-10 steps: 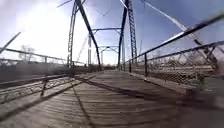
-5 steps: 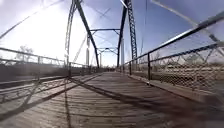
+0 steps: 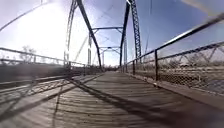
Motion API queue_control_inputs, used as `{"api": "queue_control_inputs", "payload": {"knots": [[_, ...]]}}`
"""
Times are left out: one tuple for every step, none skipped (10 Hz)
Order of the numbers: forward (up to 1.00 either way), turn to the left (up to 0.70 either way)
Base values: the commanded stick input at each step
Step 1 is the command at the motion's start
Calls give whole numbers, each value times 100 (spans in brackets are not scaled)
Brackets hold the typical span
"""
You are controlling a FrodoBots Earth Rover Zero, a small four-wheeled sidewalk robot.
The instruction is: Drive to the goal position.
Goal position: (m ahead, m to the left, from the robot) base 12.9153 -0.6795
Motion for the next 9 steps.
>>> {"api": "queue_control_inputs", "payload": {"knots": [[100, 0], [100, 0], [100, 0], [100, 0], [100, 0], [100, 0], [100, 0], [100, 0], [100, 0]]}}
